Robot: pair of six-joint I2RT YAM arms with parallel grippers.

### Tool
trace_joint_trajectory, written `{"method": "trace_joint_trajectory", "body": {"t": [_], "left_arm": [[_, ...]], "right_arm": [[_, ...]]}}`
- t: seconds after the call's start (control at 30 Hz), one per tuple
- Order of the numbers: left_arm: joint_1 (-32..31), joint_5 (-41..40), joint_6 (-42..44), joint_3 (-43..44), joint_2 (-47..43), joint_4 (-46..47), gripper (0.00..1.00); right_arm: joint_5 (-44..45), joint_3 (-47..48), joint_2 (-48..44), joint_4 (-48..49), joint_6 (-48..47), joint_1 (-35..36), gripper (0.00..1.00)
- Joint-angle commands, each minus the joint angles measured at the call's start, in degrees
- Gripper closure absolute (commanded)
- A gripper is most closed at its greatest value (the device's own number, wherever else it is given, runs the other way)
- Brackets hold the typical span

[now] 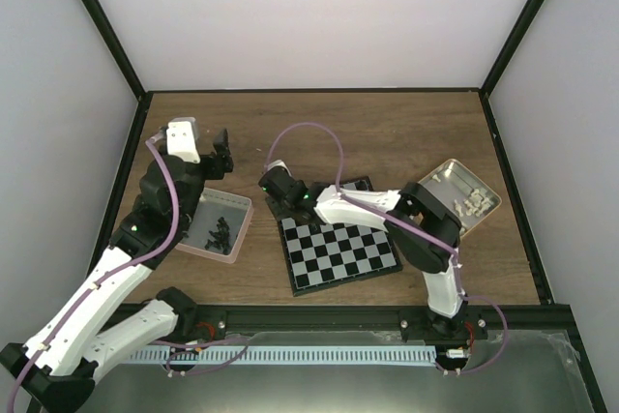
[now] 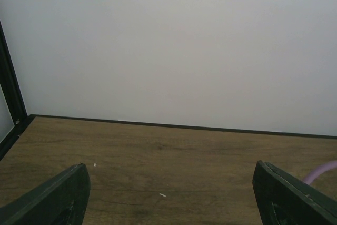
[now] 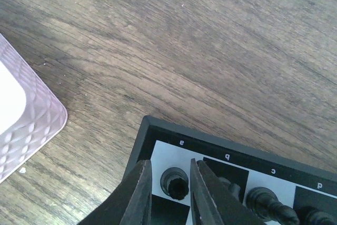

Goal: Set up the chess pieces on the board
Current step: Place the chess piece on the chessboard, then pick up the chess piece from the storage box.

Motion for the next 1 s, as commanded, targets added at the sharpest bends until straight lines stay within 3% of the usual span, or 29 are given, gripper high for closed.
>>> {"method": "trace_joint_trajectory", "body": {"t": [0.0,0.23,0.4,0.57,0.7,0.8,0.97], "left_arm": [[0.12,-0.89,-1.43,-0.05,0.06,-0.70,0.14],[0.20,-3.14,-18.55,-3.79,4.10,-14.19,0.15],[2.47,1.29,-28.70,-6.91,8.95,-23.18,0.28],[8.87,10.16,-31.29,-10.78,13.63,-24.05,0.36],[13.48,16.87,-31.22,-12.09,19.33,-23.41,0.36],[14.75,18.61,-30.70,-12.65,23.79,-22.65,0.37],[15.73,23.19,-27.95,-13.54,28.57,-19.02,0.50]], "right_arm": [[-0.13,-1.20,-3.92,2.09,1.69,-0.76,0.76],[0.42,-6.95,-13.87,5.77,8.51,-1.96,0.69],[0.94,-10.82,-19.95,5.60,11.33,-2.67,0.67],[1.05,-13.23,-23.84,4.57,12.74,-3.05,0.67],[1.01,-15.26,-26.09,4.54,13.52,-3.18,0.67],[1.12,-16.20,-27.09,4.61,13.84,-3.14,0.66],[1.13,-17.13,-27.84,4.59,13.99,-3.23,0.67]]}}
